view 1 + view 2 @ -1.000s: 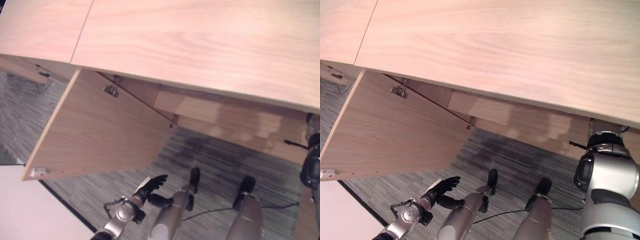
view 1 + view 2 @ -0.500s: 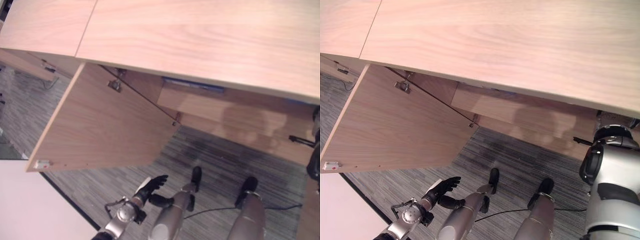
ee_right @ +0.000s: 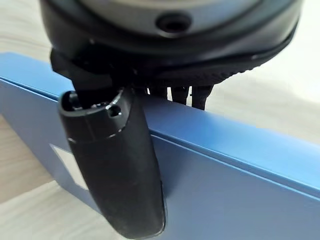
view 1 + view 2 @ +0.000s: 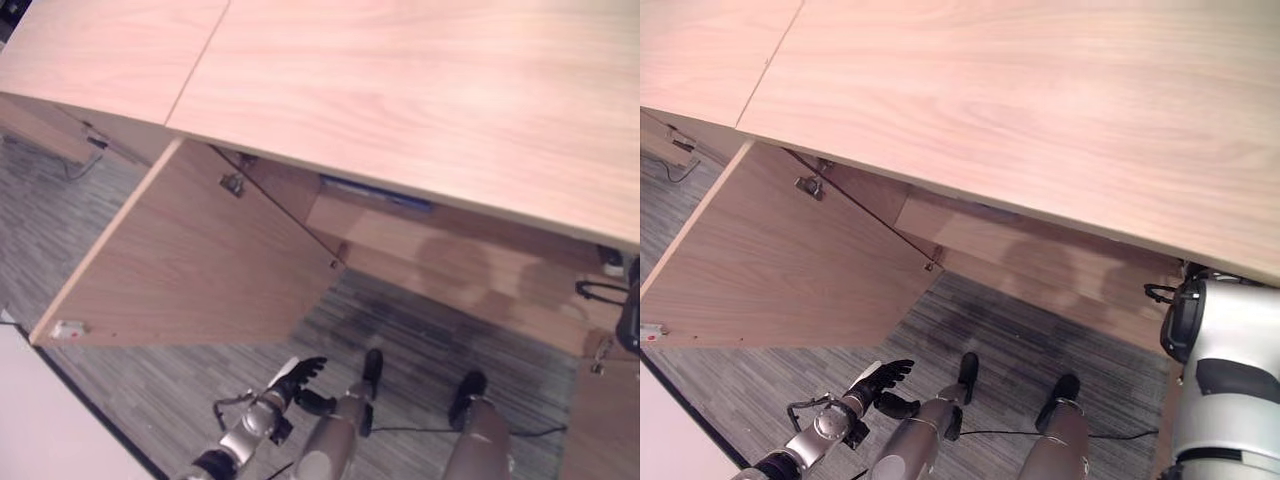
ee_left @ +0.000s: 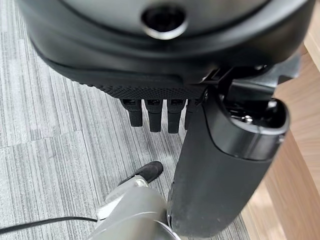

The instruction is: Put the empty folder in the office cabinet

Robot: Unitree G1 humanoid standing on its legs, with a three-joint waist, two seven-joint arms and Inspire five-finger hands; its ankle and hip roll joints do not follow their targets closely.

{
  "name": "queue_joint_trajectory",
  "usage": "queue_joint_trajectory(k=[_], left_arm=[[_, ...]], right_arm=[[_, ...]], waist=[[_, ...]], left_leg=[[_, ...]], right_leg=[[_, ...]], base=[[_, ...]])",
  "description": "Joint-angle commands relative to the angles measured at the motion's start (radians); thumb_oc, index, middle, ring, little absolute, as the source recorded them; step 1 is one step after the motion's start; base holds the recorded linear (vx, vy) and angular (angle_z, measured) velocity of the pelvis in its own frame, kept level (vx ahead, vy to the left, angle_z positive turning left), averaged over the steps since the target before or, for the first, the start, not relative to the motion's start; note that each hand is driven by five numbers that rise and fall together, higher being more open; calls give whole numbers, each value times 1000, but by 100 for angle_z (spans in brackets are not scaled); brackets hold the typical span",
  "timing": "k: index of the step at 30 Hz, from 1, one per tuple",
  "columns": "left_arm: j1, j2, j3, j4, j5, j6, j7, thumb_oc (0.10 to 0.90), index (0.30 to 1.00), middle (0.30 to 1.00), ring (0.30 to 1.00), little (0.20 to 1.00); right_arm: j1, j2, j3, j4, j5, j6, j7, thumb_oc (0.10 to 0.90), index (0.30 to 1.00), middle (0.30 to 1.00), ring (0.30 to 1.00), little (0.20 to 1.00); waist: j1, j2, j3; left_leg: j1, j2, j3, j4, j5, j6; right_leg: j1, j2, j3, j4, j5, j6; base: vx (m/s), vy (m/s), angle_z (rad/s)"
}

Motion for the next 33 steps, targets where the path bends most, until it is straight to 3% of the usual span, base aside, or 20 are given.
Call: queue_joint_trajectory(k=[1,11,17,27,33], left_arm=[[13,33,-39,122,34,23,21,800,900,900,900,900],[-5,-9,-34,180,45,19,39,800,900,900,900,900],[10,-18,-20,176,41,23,34,800,900,900,900,900],[22,-52,10,201,35,37,37,800,900,900,900,900],[27,-83,45,253,13,45,56,800,900,900,900,900]], right_arm=[[-23,-40,51,7,-110,8,-25,800,900,900,900,900],[-1,24,25,-16,-134,-15,-54,800,900,900,900,900],[85,72,-8,-26,-159,-7,-43,800,900,900,900,900],[239,207,-102,-68,-110,-60,-27,800,900,900,900,900],[268,306,-122,-91,-79,-97,-25,800,900,900,900,900]], waist=[[28,-32,-53],[25,-35,-77],[35,-55,-93],[28,-120,-153],[13,-160,-196]], left_leg=[[38,64,-1,34,-185,-50],[69,60,1,-14,-158,-44],[90,67,-6,-26,-157,-41],[173,86,-13,-88,-135,-38],[247,101,21,-147,-130,-37]], right_leg=[[102,-5,70,-49,-80,113],[144,-6,67,-98,-57,117],[185,1,53,-130,-47,121],[289,27,15,-235,0,122],[345,53,22,-325,34,132]], base=[[0,0,0],[9,18,0],[-1,-8,5],[35,8,1],[75,-8,-12]])
